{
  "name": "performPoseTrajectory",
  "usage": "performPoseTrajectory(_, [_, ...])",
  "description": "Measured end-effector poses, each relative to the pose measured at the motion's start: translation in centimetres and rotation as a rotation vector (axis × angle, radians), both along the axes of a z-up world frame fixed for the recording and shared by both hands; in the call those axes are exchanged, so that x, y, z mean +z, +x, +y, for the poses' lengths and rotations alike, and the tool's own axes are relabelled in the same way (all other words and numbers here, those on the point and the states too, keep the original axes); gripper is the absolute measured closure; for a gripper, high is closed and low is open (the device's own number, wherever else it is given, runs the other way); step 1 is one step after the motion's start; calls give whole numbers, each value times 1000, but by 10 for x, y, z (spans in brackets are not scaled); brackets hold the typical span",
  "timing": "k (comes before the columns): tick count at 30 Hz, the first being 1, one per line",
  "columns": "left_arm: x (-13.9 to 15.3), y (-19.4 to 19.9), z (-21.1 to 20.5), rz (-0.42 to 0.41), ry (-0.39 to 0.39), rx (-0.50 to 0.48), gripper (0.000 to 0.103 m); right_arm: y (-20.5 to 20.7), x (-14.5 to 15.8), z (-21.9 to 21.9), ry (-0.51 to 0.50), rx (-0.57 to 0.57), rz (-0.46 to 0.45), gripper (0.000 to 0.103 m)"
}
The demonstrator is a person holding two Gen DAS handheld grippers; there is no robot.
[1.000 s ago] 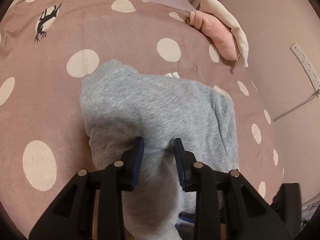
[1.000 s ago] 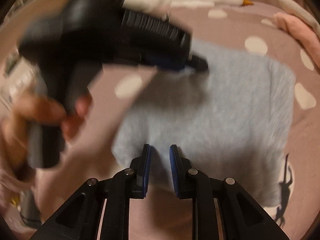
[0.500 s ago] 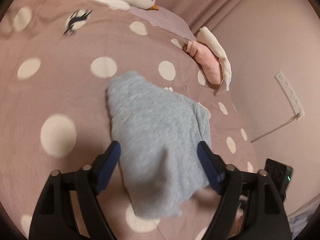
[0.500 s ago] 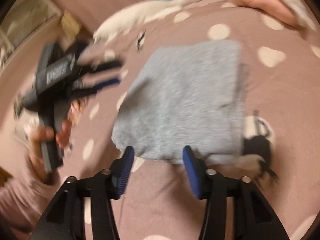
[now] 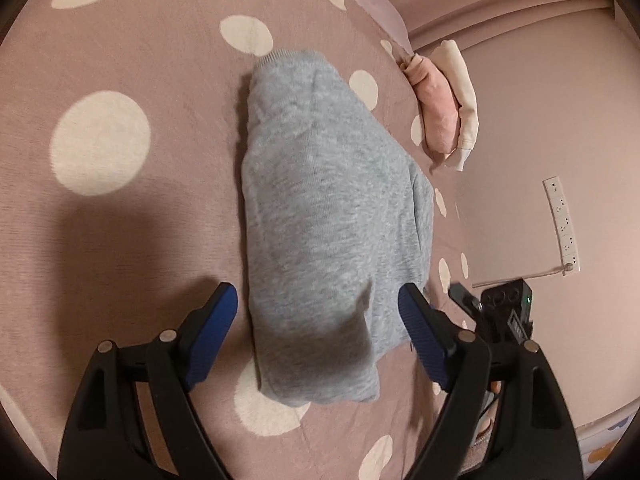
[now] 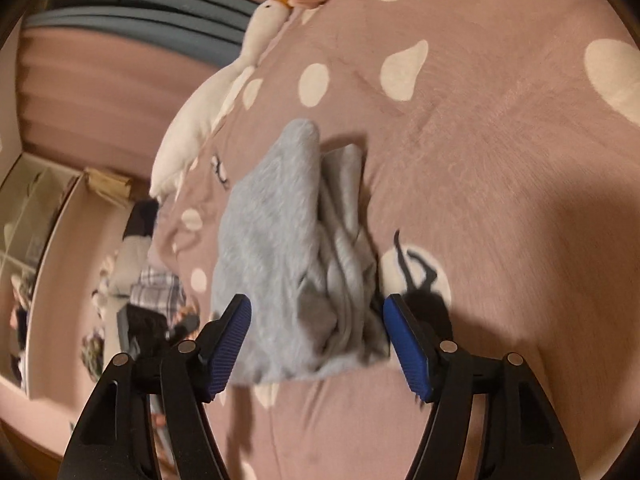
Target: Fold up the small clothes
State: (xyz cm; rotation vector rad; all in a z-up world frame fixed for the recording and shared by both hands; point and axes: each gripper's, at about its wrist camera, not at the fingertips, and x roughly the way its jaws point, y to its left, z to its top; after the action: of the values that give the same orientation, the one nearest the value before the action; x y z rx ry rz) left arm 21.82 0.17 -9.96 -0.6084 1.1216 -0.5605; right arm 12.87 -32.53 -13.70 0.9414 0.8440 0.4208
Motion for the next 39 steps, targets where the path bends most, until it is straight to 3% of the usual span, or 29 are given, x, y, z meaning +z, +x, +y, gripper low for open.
performPoseTrajectory(20, [-23, 28, -28, 32, 37, -10, 20, 52, -9, 10, -29, 41, 15, 35])
performPoseTrajectory(24, [-20, 29, -32, 19, 79, -5, 26, 57, -6, 17, -68, 43, 14, 45])
performPoseTrajectory(30, [-16, 27, -39, -9, 176, -3, 37, 57, -2, 24, -128, 52, 0, 69])
performPoseTrajectory(35, [-9, 23, -47, -57, 243, -6, 41, 51, 17, 41, -283, 65, -64, 76])
performPoseTrajectory(39, [-3, 21, -48, -82, 264, -5, 43, 46, 28, 47, -336, 63, -115, 77])
